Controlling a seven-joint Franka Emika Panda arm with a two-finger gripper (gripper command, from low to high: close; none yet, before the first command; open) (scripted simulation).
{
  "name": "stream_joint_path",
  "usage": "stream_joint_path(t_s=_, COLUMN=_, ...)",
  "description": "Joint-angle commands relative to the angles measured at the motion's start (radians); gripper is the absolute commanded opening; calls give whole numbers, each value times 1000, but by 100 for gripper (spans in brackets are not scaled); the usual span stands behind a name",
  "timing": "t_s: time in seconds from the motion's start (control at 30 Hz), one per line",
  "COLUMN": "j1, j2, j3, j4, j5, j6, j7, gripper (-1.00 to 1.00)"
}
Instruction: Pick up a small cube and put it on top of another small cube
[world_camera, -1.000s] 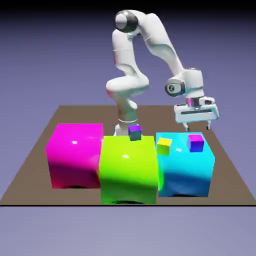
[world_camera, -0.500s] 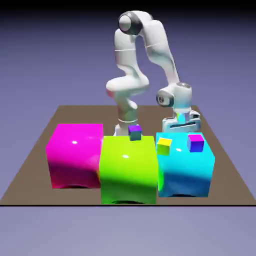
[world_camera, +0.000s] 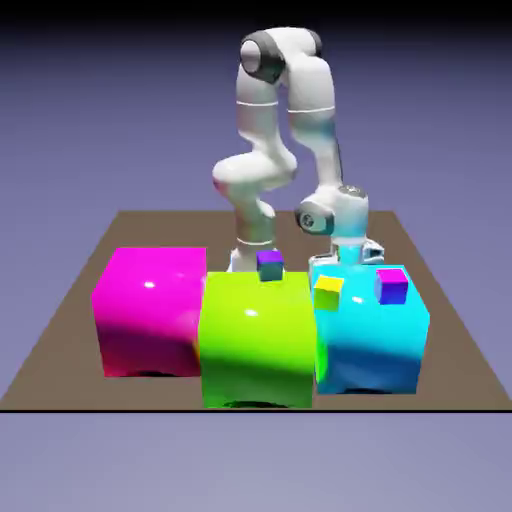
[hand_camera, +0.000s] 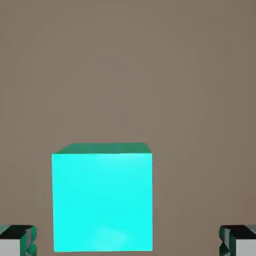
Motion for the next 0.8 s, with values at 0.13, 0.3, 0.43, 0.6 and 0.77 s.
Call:
stream_joint_path(t_s=0.13, j1=65, j2=75, j3=-118, j4=31, j5=-217, j6=49, j7=165, gripper=0)
stream_joint_path(t_s=0.3, j1=129, j2=150, j3=-236, j4=61, j5=-435, j6=97, j7=330, gripper=0)
stream_joint_path(t_s=0.43, j1=180, j2=210, j3=-331, j4=86, j5=-608, j6=136, j7=462, gripper=0)
stream_joint_path(t_s=0.6, j1=154, j2=180, j3=-283, j4=73, j5=-522, j6=117, j7=396, gripper=-100)
stream_joint_path(t_s=0.77, j1=90, j2=105, j3=-165, j4=43, j5=-304, j6=68, j7=231, gripper=-100)
